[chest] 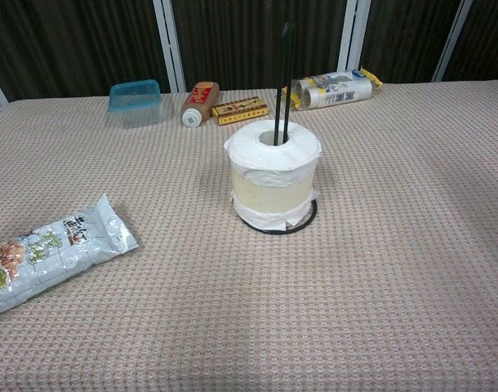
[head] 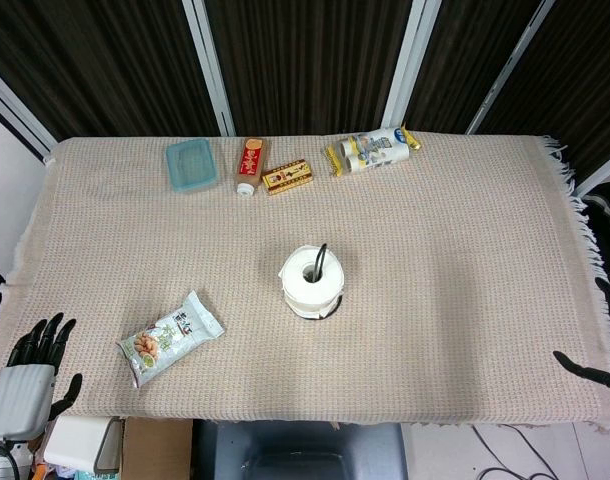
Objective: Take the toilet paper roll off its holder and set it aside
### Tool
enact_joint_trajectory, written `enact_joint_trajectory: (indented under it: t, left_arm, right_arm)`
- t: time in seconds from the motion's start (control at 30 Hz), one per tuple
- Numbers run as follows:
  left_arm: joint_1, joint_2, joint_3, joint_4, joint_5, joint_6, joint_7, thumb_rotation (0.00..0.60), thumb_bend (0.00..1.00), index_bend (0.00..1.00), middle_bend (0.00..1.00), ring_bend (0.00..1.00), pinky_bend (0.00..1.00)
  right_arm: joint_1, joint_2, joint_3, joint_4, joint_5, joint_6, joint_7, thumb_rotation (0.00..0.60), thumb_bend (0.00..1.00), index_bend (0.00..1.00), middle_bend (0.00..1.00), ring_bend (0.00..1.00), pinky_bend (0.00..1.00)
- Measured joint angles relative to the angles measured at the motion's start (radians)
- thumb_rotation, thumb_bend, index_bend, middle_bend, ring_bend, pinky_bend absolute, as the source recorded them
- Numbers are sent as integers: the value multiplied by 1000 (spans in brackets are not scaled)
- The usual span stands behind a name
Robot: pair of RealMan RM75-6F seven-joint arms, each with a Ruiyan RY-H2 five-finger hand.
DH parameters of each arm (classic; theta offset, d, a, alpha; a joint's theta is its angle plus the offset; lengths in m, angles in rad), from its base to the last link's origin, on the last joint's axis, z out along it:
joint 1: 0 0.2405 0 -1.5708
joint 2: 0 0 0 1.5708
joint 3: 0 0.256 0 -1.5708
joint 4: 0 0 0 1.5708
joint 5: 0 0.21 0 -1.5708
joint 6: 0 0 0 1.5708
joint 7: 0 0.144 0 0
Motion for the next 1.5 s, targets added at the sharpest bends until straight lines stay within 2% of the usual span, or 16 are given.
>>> enact_joint_trajectory:
  t: [0.43,0.73,0.97,1.23,1.5]
  left_arm:
    - [-3,13,9,-13,-17,-19,-4,600,398,27,0,0,176]
    - [-7,32,18,35,20,-11,-80,600,397,56,16,0,176]
    - [-10,43,25,82,44,-2,-137,600,397,176,88,23,200]
    - [-14,36,39,156,69,-2,-229,600,397,235,128,50,218]
    - [-21,13,36,228,109,35,-311,600,397,261,161,77,226]
  right_arm:
    - [12,-22,7,26,-5,-15,43,600,71,64,124,80,144]
    - [26,-105,-1,106,-88,5,83,600,70,44,125,80,134]
    - [99,-127,-1,106,-58,-155,114,600,70,43,124,80,134]
    - [252,-186,33,62,-16,-365,187,600,66,43,124,80,134]
    - [371,-303,91,77,86,-453,130,600,62,28,109,73,125]
